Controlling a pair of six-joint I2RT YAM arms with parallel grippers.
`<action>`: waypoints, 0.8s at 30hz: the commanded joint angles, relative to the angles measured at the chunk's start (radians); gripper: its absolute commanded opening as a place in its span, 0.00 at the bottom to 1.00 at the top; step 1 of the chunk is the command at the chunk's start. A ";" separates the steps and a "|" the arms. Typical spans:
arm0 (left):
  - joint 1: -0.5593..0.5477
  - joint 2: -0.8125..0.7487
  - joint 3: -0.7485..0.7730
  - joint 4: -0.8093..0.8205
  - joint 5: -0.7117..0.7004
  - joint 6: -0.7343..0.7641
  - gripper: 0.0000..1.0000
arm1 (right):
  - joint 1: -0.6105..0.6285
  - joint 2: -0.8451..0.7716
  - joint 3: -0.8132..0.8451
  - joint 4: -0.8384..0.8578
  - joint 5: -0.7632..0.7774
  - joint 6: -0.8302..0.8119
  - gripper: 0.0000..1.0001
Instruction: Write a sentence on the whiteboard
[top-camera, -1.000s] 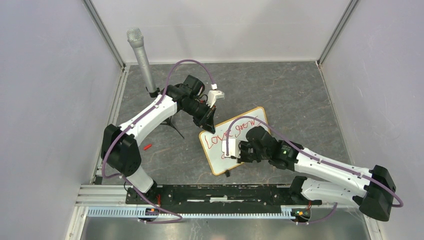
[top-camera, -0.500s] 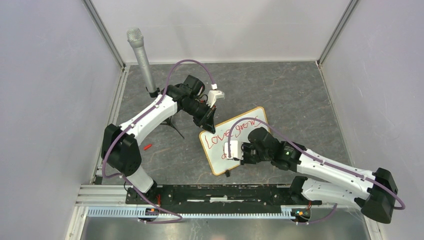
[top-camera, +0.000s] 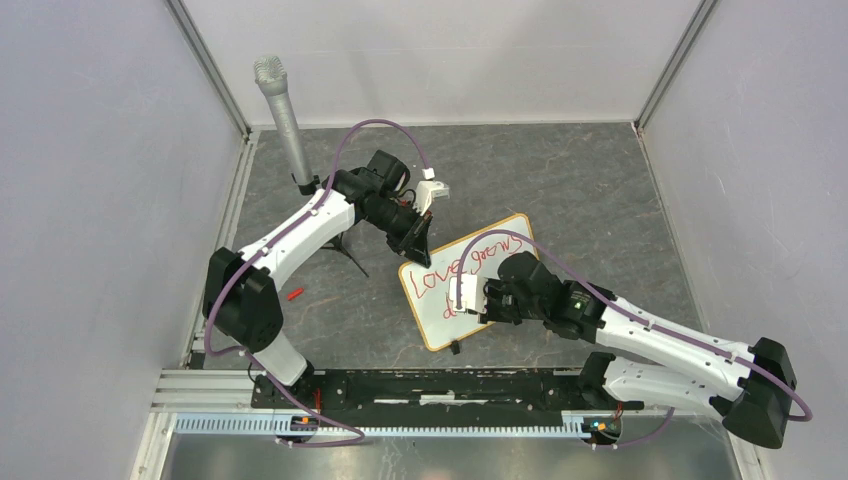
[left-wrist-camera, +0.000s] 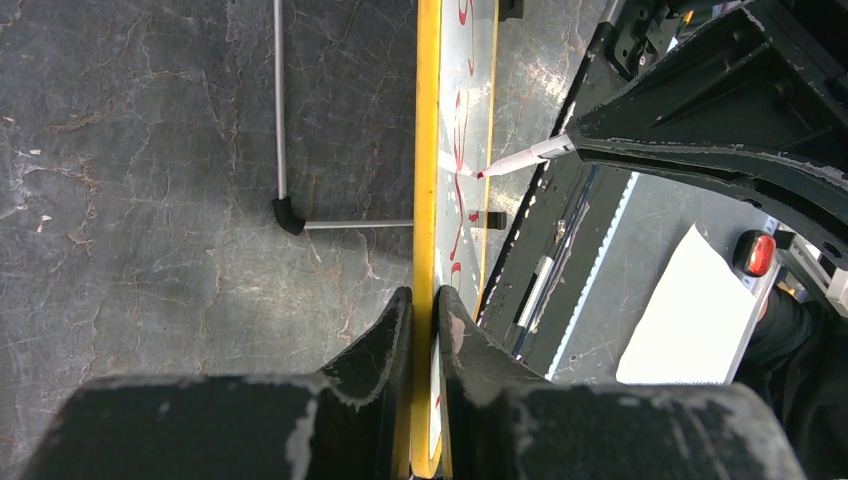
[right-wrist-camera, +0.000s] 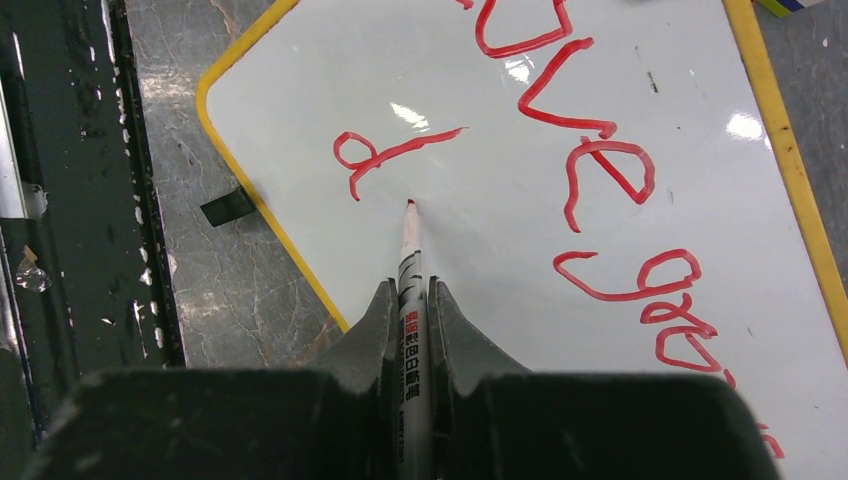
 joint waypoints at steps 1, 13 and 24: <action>-0.008 0.013 -0.005 -0.032 0.010 0.032 0.02 | -0.002 0.006 0.047 0.041 0.034 0.019 0.00; -0.008 0.013 -0.009 -0.032 0.011 0.036 0.02 | -0.002 0.038 0.042 0.056 -0.029 0.023 0.00; -0.009 0.019 -0.009 -0.032 0.010 0.041 0.03 | -0.002 0.037 -0.011 0.021 -0.021 -0.025 0.00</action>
